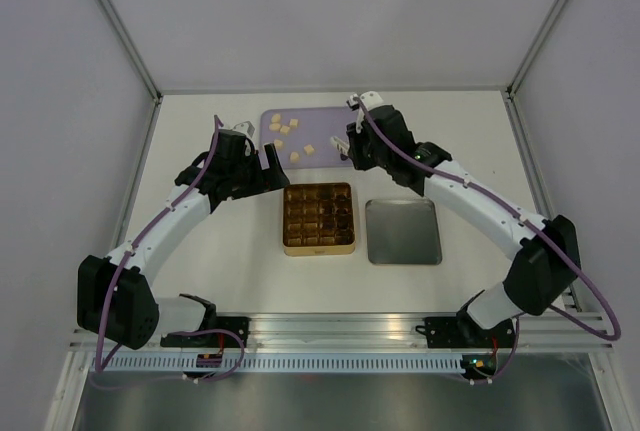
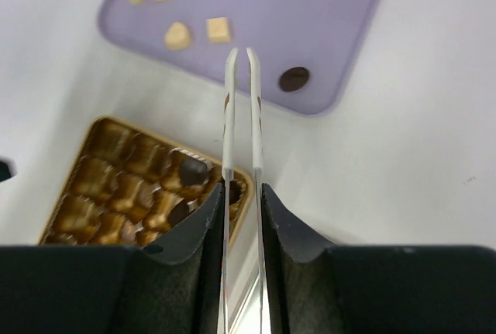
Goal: Pack the chocolate
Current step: Place the fake chocolate in the packing box, then pick up the fake chocolate from the plate.
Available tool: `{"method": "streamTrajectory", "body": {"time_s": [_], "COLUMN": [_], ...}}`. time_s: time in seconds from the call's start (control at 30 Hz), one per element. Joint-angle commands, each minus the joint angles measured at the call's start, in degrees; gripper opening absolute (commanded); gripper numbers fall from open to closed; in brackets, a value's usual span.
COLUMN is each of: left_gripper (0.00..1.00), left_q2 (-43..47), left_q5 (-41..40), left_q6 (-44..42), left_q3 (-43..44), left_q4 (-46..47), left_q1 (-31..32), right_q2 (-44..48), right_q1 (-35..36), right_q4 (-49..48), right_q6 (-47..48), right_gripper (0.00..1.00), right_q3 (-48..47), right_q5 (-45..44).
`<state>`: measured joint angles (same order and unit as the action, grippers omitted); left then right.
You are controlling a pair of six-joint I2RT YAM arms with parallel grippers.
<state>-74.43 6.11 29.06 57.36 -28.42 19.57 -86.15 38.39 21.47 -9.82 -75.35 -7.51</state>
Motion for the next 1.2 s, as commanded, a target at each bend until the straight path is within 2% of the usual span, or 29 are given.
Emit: {"method": "streamTrajectory", "body": {"time_s": [0.0,0.27,0.43,0.97,1.17], "left_gripper": [1.0,1.0,1.0,1.0,1.0], "left_q2": [0.96,-0.27,-0.63,-0.89,-0.89], "left_q5": [0.22,-0.22,-0.48,-0.75,-0.66], "left_q6": [-0.67,-0.67,-0.84,-0.93,-0.85], "left_q3": [0.03,0.29,0.38,0.29,0.29], "left_q4": [0.48,0.48,0.56,0.56,0.56], "left_q1": [-0.24,-0.32,-0.32,-0.32,-0.32], "right_q2": [-5.85,-16.14,-20.36,-26.61,-26.62], "right_q1": [-3.05,-3.32,-3.32,-3.5,-3.59], "right_q4": [1.81,4.19,5.24,3.75,3.58], "right_q6": [-2.73,-10.47,-14.78,-14.52,-14.7], "right_gripper": [0.28,0.3,0.36,0.4,0.34], "right_q3": [-4.09,-10.78,-12.71,-17.63,-17.9], "right_q5": [-1.62,-8.48,-11.12,-11.74,-12.09]}}
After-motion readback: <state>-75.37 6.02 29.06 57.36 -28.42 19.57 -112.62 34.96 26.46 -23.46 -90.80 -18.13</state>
